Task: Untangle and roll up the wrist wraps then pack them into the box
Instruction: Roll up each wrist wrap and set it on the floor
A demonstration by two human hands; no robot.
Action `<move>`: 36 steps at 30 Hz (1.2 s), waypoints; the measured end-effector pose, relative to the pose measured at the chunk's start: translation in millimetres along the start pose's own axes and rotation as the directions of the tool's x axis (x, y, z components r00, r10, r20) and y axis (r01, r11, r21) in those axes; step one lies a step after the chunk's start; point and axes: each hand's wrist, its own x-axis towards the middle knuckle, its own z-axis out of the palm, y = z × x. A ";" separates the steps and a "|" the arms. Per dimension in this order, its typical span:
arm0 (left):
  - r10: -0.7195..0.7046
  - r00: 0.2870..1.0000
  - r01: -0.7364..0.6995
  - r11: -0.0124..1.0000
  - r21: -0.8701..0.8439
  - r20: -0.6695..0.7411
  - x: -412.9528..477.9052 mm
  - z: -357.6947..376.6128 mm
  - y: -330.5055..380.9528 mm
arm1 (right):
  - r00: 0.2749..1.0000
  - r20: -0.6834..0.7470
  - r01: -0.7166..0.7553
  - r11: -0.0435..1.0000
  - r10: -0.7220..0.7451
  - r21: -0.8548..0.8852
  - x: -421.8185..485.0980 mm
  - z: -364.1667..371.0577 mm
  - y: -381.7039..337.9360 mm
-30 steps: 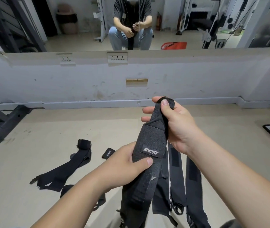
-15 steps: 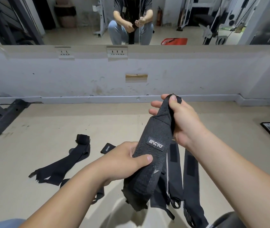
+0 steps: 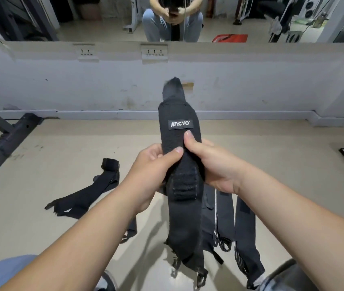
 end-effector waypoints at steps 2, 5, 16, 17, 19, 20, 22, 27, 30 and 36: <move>-0.085 0.991 0.089 0.996 -0.032 0.108 2.5 -3.3 -10.5 | 0.993 -0.103 0.069 0.996 -0.062 0.065 6.8 -5.5 1.8; -0.172 0.952 0.126 0.975 0.185 0.255 2.7 -3.0 -43.4 | 0.974 -0.216 0.101 0.987 -0.072 0.127 13.6 -10.9 4.5; -0.371 0.903 0.292 0.900 0.325 0.216 65.0 -10.8 -129.3 | 0.917 -0.308 -0.251 0.967 0.255 0.052 83.1 -69.6 79.9; -0.420 0.877 0.323 0.875 0.360 0.234 73.2 -11.4 -139.8 | 0.903 -0.332 -0.275 0.961 0.272 0.039 91.6 -77.4 96.2; -0.502 0.833 0.346 0.801 0.488 0.233 89.3 -14.2 -168.4 | 0.882 -0.365 -0.325 0.945 0.297 -0.018 109.0 -91.6 131.7; -0.538 0.814 0.360 0.763 0.536 0.219 97.0 -16.9 -183.9 | 0.872 -0.375 -0.354 0.934 0.315 -0.041 116.6 -97.9 148.9; -0.610 0.769 0.420 0.709 0.566 0.193 114.5 -23.1 -216.0 | 0.850 -0.386 -0.405 0.913 0.360 -0.040 134.2 -110.2 185.8; -0.732 0.663 0.486 0.578 0.656 0.153 168.9 -37.5 -278.2 | 0.810 -0.438 -0.427 0.904 0.391 0.016 184.1 -148.7 241.7; -0.615 0.776 0.294 0.550 0.782 0.140 217.5 -42.8 -307.9 | 0.825 -0.452 -0.373 0.928 0.339 0.017 207.7 -177.8 246.2; -0.308 0.923 -0.239 0.015 0.971 0.232 306.5 -36.2 -342.3 | 0.904 -0.377 -0.309 0.918 0.202 -0.247 228.5 -212.9 243.9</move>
